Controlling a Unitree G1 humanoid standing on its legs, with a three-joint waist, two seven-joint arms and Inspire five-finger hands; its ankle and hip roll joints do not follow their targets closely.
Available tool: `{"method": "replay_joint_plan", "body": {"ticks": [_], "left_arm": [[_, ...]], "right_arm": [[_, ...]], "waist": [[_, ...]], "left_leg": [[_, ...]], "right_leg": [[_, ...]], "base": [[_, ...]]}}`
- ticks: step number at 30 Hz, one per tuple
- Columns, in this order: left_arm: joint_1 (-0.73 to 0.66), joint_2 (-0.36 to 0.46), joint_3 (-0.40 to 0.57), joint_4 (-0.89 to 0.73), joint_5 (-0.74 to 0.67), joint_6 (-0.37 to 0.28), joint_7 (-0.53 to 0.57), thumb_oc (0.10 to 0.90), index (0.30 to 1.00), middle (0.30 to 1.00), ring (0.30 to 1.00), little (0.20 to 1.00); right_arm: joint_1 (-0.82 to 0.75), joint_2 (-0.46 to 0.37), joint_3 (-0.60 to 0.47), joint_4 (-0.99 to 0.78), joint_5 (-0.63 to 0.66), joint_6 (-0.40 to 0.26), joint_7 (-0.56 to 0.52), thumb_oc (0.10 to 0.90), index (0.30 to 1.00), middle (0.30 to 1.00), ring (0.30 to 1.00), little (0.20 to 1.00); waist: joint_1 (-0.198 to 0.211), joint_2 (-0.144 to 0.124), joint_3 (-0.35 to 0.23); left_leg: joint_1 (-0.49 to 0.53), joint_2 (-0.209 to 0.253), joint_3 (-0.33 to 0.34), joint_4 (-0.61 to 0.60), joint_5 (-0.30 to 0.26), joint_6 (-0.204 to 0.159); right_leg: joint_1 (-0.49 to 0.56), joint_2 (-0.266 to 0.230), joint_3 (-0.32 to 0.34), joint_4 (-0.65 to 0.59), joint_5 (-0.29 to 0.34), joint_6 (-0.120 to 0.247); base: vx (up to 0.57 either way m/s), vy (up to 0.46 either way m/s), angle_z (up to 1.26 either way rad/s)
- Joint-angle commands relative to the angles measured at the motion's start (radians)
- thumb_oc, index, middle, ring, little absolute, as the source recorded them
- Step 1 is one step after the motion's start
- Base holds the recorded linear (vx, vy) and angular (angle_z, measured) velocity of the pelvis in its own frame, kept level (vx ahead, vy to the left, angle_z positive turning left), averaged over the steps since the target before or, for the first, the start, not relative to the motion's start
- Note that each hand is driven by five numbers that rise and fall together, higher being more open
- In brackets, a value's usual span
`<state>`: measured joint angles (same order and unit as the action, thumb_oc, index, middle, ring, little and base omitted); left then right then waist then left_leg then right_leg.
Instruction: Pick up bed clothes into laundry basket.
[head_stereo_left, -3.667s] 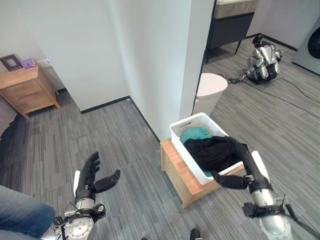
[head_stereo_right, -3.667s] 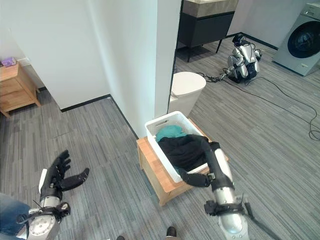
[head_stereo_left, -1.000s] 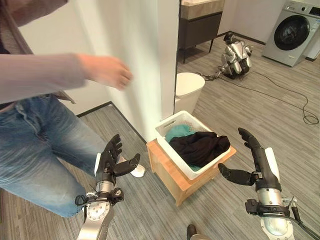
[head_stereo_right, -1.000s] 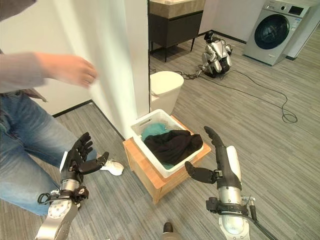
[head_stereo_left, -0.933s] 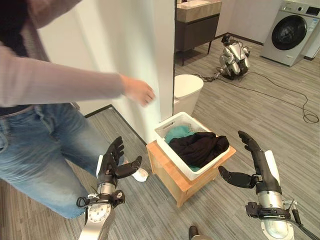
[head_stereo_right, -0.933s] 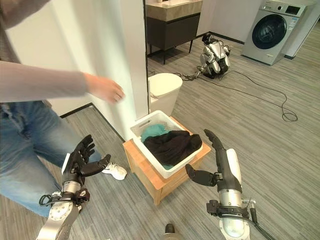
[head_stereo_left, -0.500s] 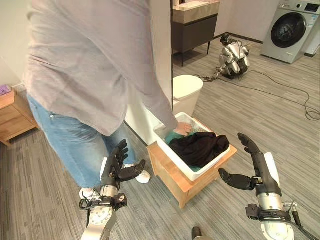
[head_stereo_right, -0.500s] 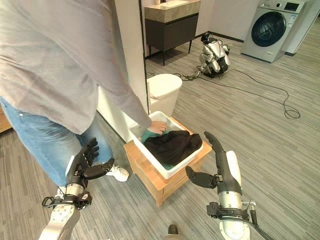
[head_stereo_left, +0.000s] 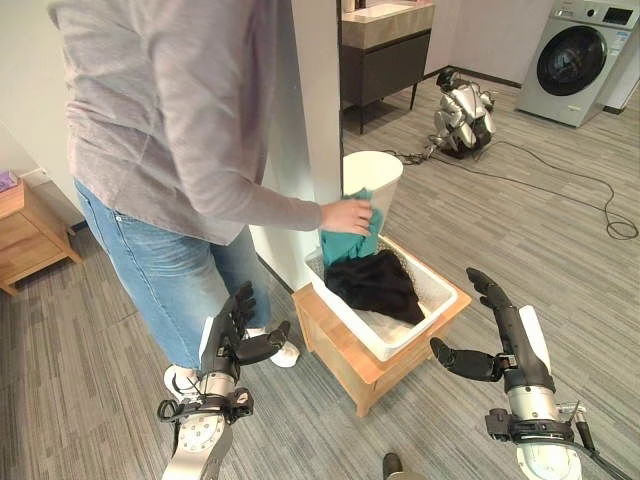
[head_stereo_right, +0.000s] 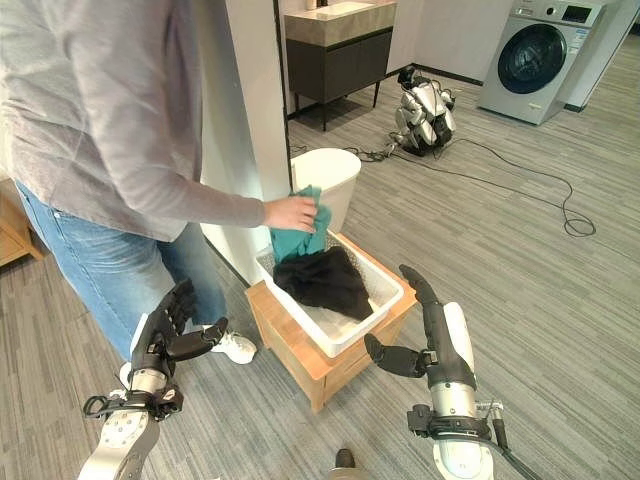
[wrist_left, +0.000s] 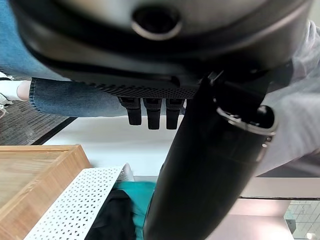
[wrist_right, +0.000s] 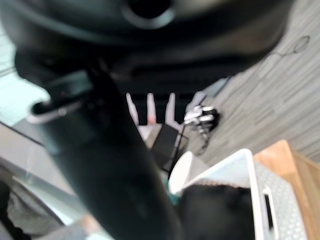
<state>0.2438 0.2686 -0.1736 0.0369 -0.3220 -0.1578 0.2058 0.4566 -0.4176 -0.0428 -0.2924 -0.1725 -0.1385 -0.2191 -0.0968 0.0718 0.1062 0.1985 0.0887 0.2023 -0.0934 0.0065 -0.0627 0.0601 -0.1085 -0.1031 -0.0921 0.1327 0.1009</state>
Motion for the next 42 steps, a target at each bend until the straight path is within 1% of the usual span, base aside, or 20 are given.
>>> {"method": "replay_joint_plan", "body": {"ticks": [1,16,20,22,23,25,27,29,30,31,32,33,34,35,36,37,38,40,41,42], "left_arm": [[-0.042,0.060,0.075,-0.093,0.008,-0.105,-0.009,0.800,0.900,0.900,0.900,0.900],[0.029,0.056,0.206,-0.203,-0.023,-0.169,0.044,0.800,0.900,0.900,0.900,0.900],[0.047,0.048,0.264,-0.193,-0.018,-0.198,0.070,0.800,0.900,0.900,0.900,0.900],[0.042,0.046,0.265,-0.183,-0.028,-0.201,0.070,0.800,0.900,0.900,0.900,0.900],[-0.004,0.049,0.248,-0.158,-0.034,-0.195,0.078,0.800,0.900,0.900,0.900,0.900],[-0.043,0.063,0.231,-0.133,-0.039,-0.191,0.070,0.800,0.900,0.900,0.900,0.900],[-0.035,0.080,0.233,-0.130,-0.036,-0.196,0.052,0.800,0.900,0.900,0.900,0.900],[-0.035,0.083,0.220,-0.105,-0.025,-0.190,0.044,0.800,0.900,0.900,0.900,0.900],[-0.059,0.090,0.205,-0.084,-0.011,-0.181,0.042,0.800,0.900,0.900,0.900,0.900],[-0.062,0.090,0.202,-0.083,-0.011,-0.180,0.042,0.800,0.900,0.900,0.900,0.900],[-0.072,0.098,0.193,-0.092,-0.002,-0.176,0.032,0.800,0.900,0.900,0.900,0.900],[-0.072,0.098,0.193,-0.093,-0.002,-0.175,0.032,0.800,0.900,0.900,0.900,0.900],[-0.090,0.114,0.163,-0.104,0.023,-0.180,0.037,0.800,0.900,0.900,0.900,0.900],[-0.113,0.118,0.135,-0.101,0.033,-0.179,0.038,0.800,0.900,0.900,0.900,0.900],[-0.133,0.120,0.108,-0.107,0.042,-0.180,0.037,0.800,0.900,0.900,0.900,0.900],[-0.135,0.120,0.106,-0.107,0.042,-0.180,0.038,0.800,0.900,0.900,0.900,0.900],[-0.182,0.117,0.058,-0.111,0.063,-0.187,0.042,0.800,0.900,0.900,0.900,0.900],[-0.200,0.118,0.041,-0.106,0.072,-0.187,0.041,0.800,0.900,0.900,0.900,0.900],[-0.220,0.121,0.026,-0.103,0.080,-0.186,0.039,0.800,0.900,0.900,0.900,0.900],[-0.239,0.122,0.005,-0.103,0.085,-0.187,0.042,0.800,0.900,0.900,0.900,0.900]], "right_arm": [[-0.094,0.005,-0.029,-0.145,0.005,-0.080,-0.012,0.800,0.900,0.900,0.900,0.900],[-0.122,-0.018,-0.013,-0.194,-0.036,-0.104,-0.005,0.800,0.900,0.900,0.900,0.900],[-0.166,-0.047,0.006,-0.167,-0.042,-0.125,-0.004,0.800,0.900,0.900,0.900,0.900],[-0.179,-0.051,0.012,-0.137,-0.033,-0.130,-0.010,0.800,0.900,0.900,0.900,0.900],[-0.216,-0.061,-0.009,-0.083,-0.033,-0.124,-0.045,0.800,0.900,0.900,0.900,0.900],[-0.263,-0.072,-0.020,-0.058,-0.029,-0.123,-0.072,0.800,0.900,0.900,0.900,0.900],[-0.269,-0.068,-0.036,-0.058,-0.027,-0.125,-0.070,0.800,0.900,0.900,0.900,0.900],[-0.264,-0.054,-0.059,-0.043,-0.041,-0.122,-0.073,0.800,0.900,0.900,0.900,0.900],[-0.266,-0.050,-0.069,-0.008,-0.062,-0.111,-0.084,0.800,0.900,0.900,0.900,0.900],[-0.268,-0.049,-0.071,-0.004,-0.064,-0.112,-0.085,0.800,0.900,0.900,0.900,0.900],[-0.272,-0.041,-0.083,0.002,-0.076,-0.109,-0.090,0.800,0.900,0.900,0.900,0.900],[-0.273,-0.041,-0.083,0.003,-0.076,-0.110,-0.090,0.800,0.900,0.900,0.900,0.900],[-0.262,-0.032,-0.097,0.007,-0.095,-0.107,-0.098,0.800,0.900,0.900,0.900,0.900],[-0.252,-0.023,-0.100,0.018,-0.101,-0.105,-0.105,0.800,0.900,0.900,0.900,0.900],[-0.240,-0.017,-0.113,0.023,-0.109,-0.103,-0.115,0.800,0.900,0.900,0.900,0.900],[-0.240,-0.017,-0.115,0.023,-0.109,-0.103,-0.115,0.800,0.900,0.900,0.900,0.900],[-0.199,-0.022,-0.151,0.022,-0.135,-0.096,-0.142,0.800,0.900,0.900,0.900,0.900],[-0.187,-0.024,-0.169,0.018,-0.150,-0.094,-0.158,0.800,0.900,0.900,0.900,0.900],[-0.180,-0.021,-0.183,0.017,-0.163,-0.087,-0.171,0.800,0.900,0.900,0.900,0.900],[-0.175,-0.024,-0.199,0.017,-0.173,-0.080,-0.189,0.800,0.900,0.900,0.900,0.900]], "waist": [[-0.004,-0.045,-0.021],[0.058,-0.044,-0.007],[0.119,-0.051,-0.001],[0.131,-0.056,0.006],[0.136,-0.076,0.038],[0.095,-0.092,0.032],[0.081,-0.098,0.019],[0.090,-0.083,-0.001],[0.116,-0.084,-0.006],[0.113,-0.086,-0.005],[0.116,-0.085,-0.003],[0.115,-0.088,-0.003],[0.116,-0.087,0.016],[0.113,-0.084,0.023],[0.104,-0.080,0.027],[0.106,-0.077,0.025],[0.093,-0.075,0.030],[0.094,-0.071,0.029],[0.097,-0.069,0.029],[0.086,-0.072,0.031]], "left_leg": [[-0.036,0.042,-0.045,0.042,-0.047,-0.017],[-0.095,0.046,-0.095,0.021,-0.010,-0.029],[-0.132,0.052,-0.140,0.036,0.010,-0.039],[-0.161,0.048,-0.153,0.064,0.013,-0.042],[-0.259,0.064,-0.058,0.181,0.027,-0.045],[-0.272,0.136,0.199,0.262,-0.003,-0.021],[-0.258,0.168,0.295,0.337,-0.067,-0.019],[-0.231,0.132,0.292,0.255,-0.069,-0.007],[-0.220,0.086,0.240,0.216,-0.074,0.012],[-0.220,0.078,0.235,0.212,-0.074,0.018],[-0.203,0.054,0.219,0.190,-0.088,0.039],[-0.203,0.050,0.219,0.188,-0.087,0.041],[-0.186,0.020,0.192,0.151,-0.072,0.071],[-0.181,0.011,0.147,0.123,-0.063,0.074],[-0.178,0.005,0.103,0.097,-0.054,0.075],[-0.182,0.008,0.103,0.095,-0.047,0.076],[-0.176,-0.008,0.013,0.067,-0.038,0.065],[-0.182,-0.014,-0.023,0.060,-0.032,0.064],[-0.186,-0.017,-0.070,0.055,-0.030,0.059],[-0.191,-0.021,-0.140,0.049,-0.016,0.046]], "right_leg": [[0.048,-0.099,-0.003,0.118,-0.200,0.063],[0.043,-0.079,-0.057,0.106,-0.210,0.052],[0.058,-0.064,-0.098,0.092,-0.217,0.040],[0.063,-0.067,-0.119,0.087,-0.214,0.037],[0.077,-0.087,-0.195,0.085,-0.216,0.031],[0.081,-0.097,-0.288,0.094,-0.227,0.018],[0.108,-0.094,-0.331,0.093,-0.252,0.007],[0.116,-0.105,-0.388,0.129,-0.250,0.023],[0.088,-0.145,-0.430,0.258,-0.239,0.042],[0.083,-0.155,-0.434,0.275,-0.245,0.049],[0.054,-0.191,-0.447,0.376,-0.229,0.069],[0.052,-0.196,-0.447,0.382,-0.232,0.071],[-0.002,-0.245,-0.431,0.541,-0.127,0.118],[-0.034,-0.234,-0.379,0.589,-0.107,0.141],[-0.067,-0.202,-0.308,0.621,-0.118,0.141],[-0.071,-0.199,-0.310,0.618,-0.112,0.139],[-0.116,-0.128,-0.172,0.598,-0.158,0.145],[-0.118,-0.110,-0.137,0.565,-0.166,0.136],[-0.114,-0.107,-0.106,0.524,-0.193,0.123],[-0.111,-0.093,-0.018,0.439,-0.204,0.108]], "base": [[0.04,-0.015,0.02],[-0.02,-0.034,0.10],[-0.05,-0.045,0.29],[-0.19,-0.024,0.36],[-0.39,-0.044,0.56],[-0.28,-0.043,1.94],[0.00,0.039,1.99],[0.08,0.204,0.91],[0.08,0.211,1.06],[0.13,0.234,1.26],[0.06,0.106,1.41],[0.09,0.205,1.54],[0.02,0.138,1.44],[0.03,0.155,1.93],[-0.02,0.038,1.71],[0.06,0.010,1.80],[0.08,-0.043,1.19],[0.07,-0.074,1.45],[0.04,-0.184,1.70],[0.07,-0.247,1.60]]}}
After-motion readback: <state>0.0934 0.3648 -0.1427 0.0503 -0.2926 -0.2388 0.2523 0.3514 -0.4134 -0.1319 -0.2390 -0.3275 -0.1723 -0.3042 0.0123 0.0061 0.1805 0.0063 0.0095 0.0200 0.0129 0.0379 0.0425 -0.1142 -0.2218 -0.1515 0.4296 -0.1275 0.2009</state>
